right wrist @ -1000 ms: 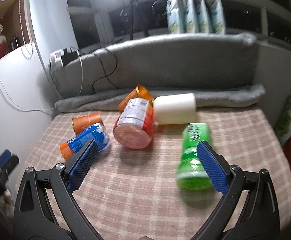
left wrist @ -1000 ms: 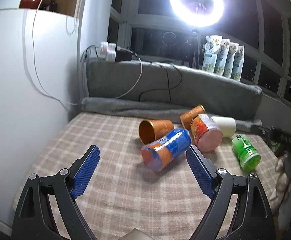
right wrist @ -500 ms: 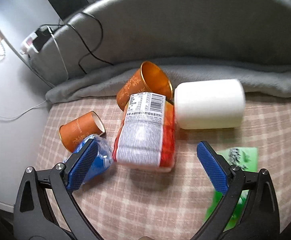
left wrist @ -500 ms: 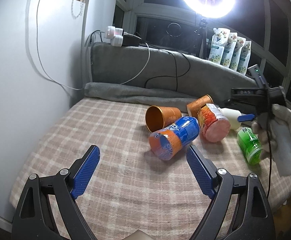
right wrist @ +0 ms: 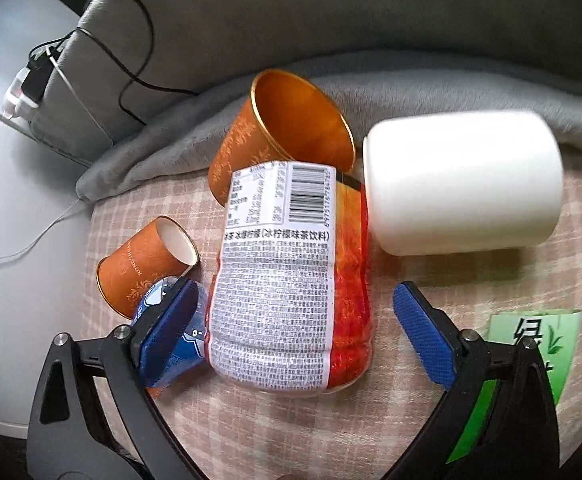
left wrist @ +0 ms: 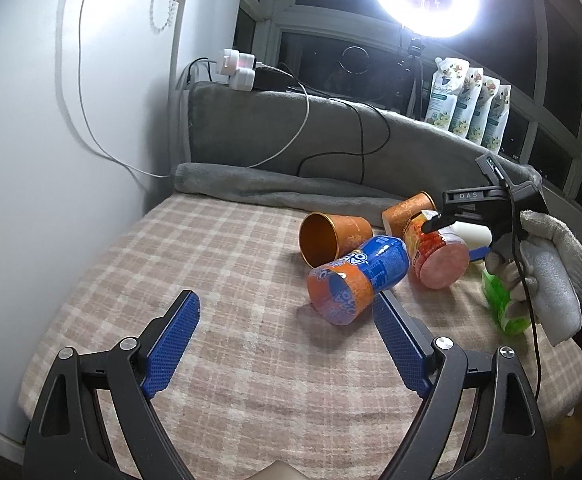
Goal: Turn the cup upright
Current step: 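Close the right gripper around the middle of the labeled plastic cup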
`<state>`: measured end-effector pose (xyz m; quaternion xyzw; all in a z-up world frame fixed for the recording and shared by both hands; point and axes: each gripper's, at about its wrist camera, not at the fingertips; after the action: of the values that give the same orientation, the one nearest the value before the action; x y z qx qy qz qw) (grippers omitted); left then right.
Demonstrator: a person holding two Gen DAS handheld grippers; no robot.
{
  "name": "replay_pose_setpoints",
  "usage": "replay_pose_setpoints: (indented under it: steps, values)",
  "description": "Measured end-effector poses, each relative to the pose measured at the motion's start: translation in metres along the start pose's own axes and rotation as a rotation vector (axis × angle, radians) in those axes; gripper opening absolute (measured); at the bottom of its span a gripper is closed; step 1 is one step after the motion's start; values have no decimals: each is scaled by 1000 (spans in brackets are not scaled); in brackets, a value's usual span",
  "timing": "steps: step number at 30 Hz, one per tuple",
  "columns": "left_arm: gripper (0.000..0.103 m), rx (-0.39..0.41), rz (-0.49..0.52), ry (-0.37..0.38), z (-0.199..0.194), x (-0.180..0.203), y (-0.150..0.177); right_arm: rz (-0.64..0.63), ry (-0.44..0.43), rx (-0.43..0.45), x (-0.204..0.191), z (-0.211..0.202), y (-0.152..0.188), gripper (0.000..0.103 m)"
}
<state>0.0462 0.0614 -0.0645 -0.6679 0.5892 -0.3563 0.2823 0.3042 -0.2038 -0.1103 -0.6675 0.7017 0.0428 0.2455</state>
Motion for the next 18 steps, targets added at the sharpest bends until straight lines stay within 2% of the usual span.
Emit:
replay_pose_setpoints:
  steps: [3, 8, 18]
  values:
    - [88, 7, -2, -9, -1, -2, 0, 20, -34, -15, 2, 2, 1, 89]
    - [88, 13, -1, -10, -3, -2, -1, 20, -37, -15, 3, -2, 6, 88]
    - [88, 6, 14, 12, -4, 3, -1, 26, -101, -36, 4, -12, 30, 88]
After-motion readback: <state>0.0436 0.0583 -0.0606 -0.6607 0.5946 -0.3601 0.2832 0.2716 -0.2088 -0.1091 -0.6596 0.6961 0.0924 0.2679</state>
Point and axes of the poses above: each gripper's, at about its wrist camera, not at the fingertips, and z roughly the way its jaws point, x to its right, y to its underside, and after that the axes turned 4 degrees about -x, right-handed
